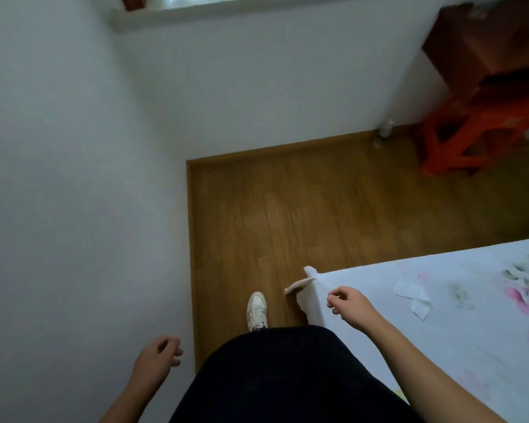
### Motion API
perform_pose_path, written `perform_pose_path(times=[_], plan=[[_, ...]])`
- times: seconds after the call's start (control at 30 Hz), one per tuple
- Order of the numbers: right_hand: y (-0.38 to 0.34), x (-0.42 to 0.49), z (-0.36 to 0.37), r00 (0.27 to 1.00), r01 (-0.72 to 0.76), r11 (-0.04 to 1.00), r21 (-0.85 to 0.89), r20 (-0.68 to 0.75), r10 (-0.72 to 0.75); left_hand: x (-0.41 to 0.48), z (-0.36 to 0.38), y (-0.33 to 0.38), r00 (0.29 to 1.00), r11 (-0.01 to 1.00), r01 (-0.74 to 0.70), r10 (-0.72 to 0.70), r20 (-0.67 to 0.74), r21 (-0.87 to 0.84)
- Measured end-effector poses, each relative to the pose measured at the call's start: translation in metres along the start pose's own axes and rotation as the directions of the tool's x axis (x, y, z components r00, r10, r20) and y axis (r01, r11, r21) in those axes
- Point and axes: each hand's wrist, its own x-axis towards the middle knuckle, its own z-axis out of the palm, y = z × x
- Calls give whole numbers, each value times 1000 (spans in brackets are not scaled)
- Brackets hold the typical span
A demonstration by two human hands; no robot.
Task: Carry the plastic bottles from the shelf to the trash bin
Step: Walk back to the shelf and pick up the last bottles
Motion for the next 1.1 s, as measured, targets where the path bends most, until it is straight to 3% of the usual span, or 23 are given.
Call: perform_pose_path(times=[0.3,0.5,0.63,0.77,0.93,1.1], plan=[[-5,42,-54,935,-263,917,301,-156,320,103,7,264,926,927,-335,291,242,167],[-18,95,-83,889,-331,825,458,-142,435,161,30,381,884,873,-408,303,357,268],[-54,152,-116,888,-338,794,504,-107,446,201,33,441,913,868,-358,248,324,345],[-106,206,-171,932,-268,848,457,-102,349,238,37,497,944,863,-300,207,256,408],[-157,252,-260,954,-163,865,474,-149,262,258,65,581,918,791,-392,302,257,470],[-163,279,-325,939,-86,827,555,-232,254,274,117,668,879,709,-470,321,352,526]])
